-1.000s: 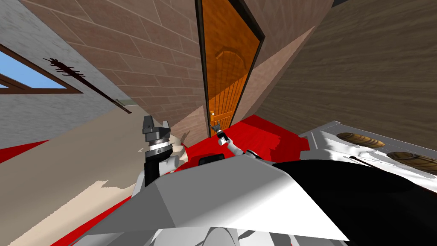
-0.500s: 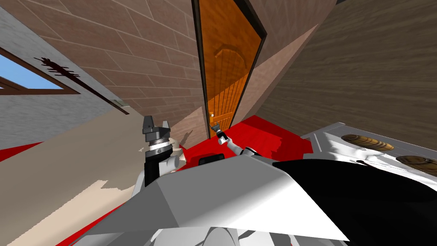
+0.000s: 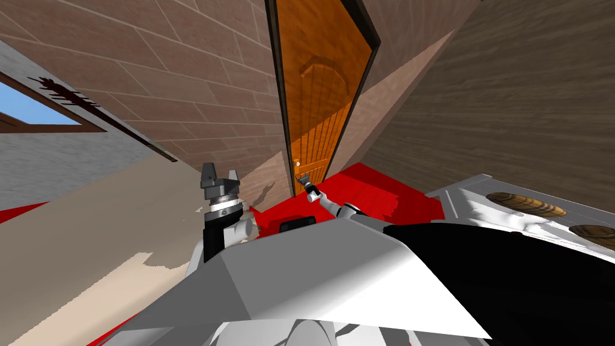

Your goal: Pull the door open

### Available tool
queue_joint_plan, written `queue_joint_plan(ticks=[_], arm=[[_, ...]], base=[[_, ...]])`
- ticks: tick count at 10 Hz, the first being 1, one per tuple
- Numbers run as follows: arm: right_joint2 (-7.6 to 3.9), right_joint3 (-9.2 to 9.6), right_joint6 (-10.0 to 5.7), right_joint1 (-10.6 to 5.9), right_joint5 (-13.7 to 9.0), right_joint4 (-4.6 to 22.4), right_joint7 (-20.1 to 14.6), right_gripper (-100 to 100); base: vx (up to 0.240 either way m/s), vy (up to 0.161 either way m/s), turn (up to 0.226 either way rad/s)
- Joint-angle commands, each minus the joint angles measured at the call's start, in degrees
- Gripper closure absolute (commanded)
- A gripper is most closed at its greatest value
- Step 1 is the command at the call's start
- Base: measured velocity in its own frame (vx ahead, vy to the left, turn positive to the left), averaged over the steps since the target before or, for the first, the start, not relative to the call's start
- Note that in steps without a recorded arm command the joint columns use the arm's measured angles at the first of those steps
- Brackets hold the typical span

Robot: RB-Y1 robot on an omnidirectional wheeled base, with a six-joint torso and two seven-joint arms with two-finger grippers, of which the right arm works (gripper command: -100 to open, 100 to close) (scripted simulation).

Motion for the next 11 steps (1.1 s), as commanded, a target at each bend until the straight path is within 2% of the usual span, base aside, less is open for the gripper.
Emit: queue_joint_plan(ticks=[1, 2, 3, 4, 8, 9, 10, 11], arm=[[-0.24, 0.81, 0.12, -1.12, -0.89, 1.64, -1.67, -100], [-0.48, 1.67, 0.15, -2.30, -1.78, 3.43, -3.33, -100], [-0.48, 1.67, 0.15, -2.30, -1.78, 3.43, -3.33, -100], [-0.72, 2.54, 0.17, -3.48, -2.67, 5.22, -5.00, -100], [-1.26, 4.60, 0.23, -6.29, -4.79, 9.46, -8.95, -100], [-1.23, 4.27, 0.21, -5.80, -4.44, 8.69, -8.23, -100], [-3.39, 4.27, -0.66, -5.58, -4.82, 9.44, -10.28, -100], [-3.39, 4.27, -0.66, -5.58, -4.82, 9.44, -10.28, -100]], base=[[0.081, -0.046, 0.009], [0.100, -0.040, 0.014], [0.078, -0.031, 0.004], [0.059, -0.043, 0.007], [0.100, -0.039, 0.010], [0.043, -0.015, 0.004], [0.047, 0.076, 0.203], [0.070, 0.088, 0.104]])
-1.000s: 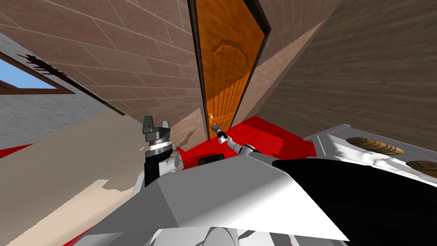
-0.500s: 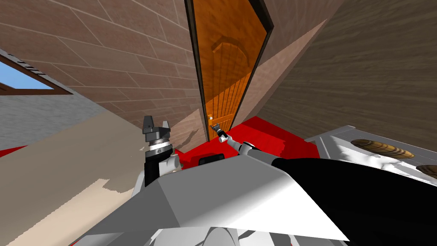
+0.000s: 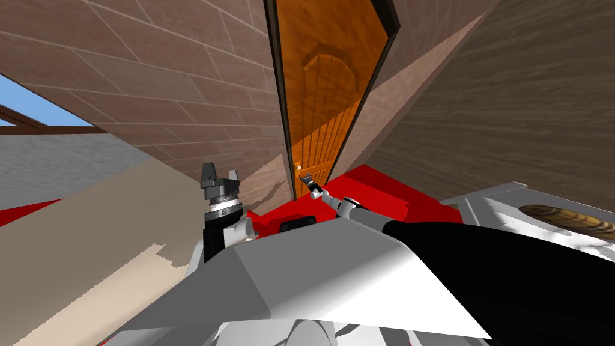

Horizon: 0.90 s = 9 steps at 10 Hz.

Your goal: Pull the door open

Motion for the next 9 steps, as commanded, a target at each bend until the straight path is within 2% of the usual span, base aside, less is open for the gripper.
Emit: queue_joint_plan(ticks=[1, 5, 6, 7, 8, 9], arm=[[-2.25, -0.41, -0.39, 0.80, -0.45, -0.20, -1.12, -100], [-7.21, -0.53, -2.46, 1.52, -1.19, 1.27, -5.38, -100], [-9.61, -0.58, -3.46, 1.86, -1.54, 1.98, -7.45, -100], [-9.61, -0.58, -3.46, 1.86, -1.54, 1.98, -7.45, -100], [-11.64, -0.63, -4.31, 2.16, -1.84, 2.59, -9.20, -100], [-12.45, -0.64, -4.65, 2.27, -1.96, 2.83, -9.89, -100]], base=[[0.101, 0.113, 0.184], [0.122, 0.108, 0.173], [0.113, 0.133, 0.243], [0.105, 0.099, 0.115], [0.139, 0.086, 0.191], [0.128, 0.065, 0.151]])
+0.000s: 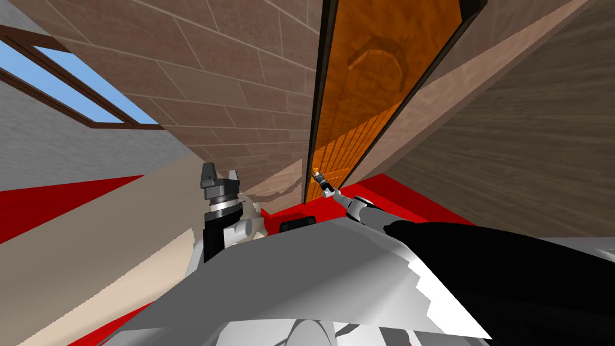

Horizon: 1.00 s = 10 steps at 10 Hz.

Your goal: Pull the door open

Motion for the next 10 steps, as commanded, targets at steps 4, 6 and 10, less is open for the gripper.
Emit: queue_joint_plan(ticks=[4, 6, 10], arm=[[-0.99, -0.65, 0.19, 0.48, -0.49, -0.94, -0.07, 100], [-0.99, -0.65, 0.19, 0.48, -0.49, -0.94, -0.07, 100], [-2.22, 1.04, -0.40, 0.42, -0.31, -1.68, -1.44, 100]], base=[[0.032, 0.014, 0.028], [-0.005, -0.006, 0.011], [-0.055, -0.045, 0.029]])
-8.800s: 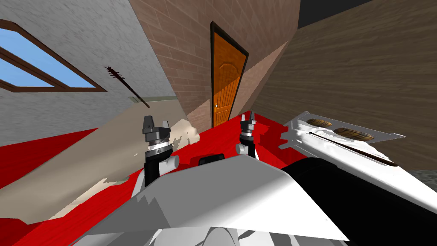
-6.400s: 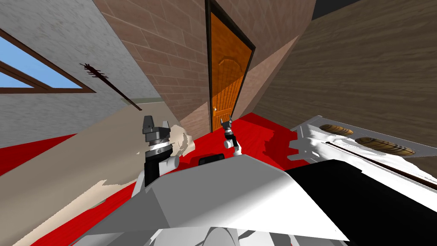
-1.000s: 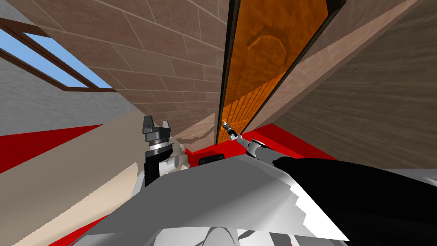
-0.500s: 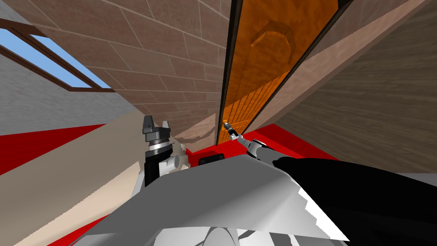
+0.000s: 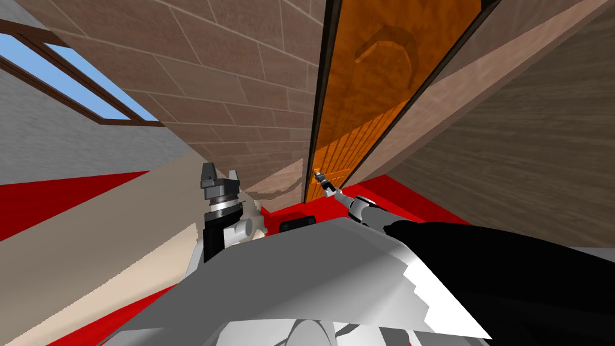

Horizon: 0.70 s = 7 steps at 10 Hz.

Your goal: Pull the door open

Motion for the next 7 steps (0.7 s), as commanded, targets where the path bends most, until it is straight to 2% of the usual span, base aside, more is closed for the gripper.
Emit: queue_joint_plan(ticks=[1, 4, 7], arm=[[-0.76, 1.81, -0.53, 0.14, 0.28, -0.42, -1.37, 100], [-2.33, 4.43, -1.36, 0.15, 0.59, -1.58, -3.39, 100], [-4.44, 7.95, -2.48, 0.15, 1.01, -3.13, -6.10, 100]], base=[[-0.169, -0.097, 0.068], [-0.165, -0.114, 0.060], [-0.172, -0.140, 0.070]])
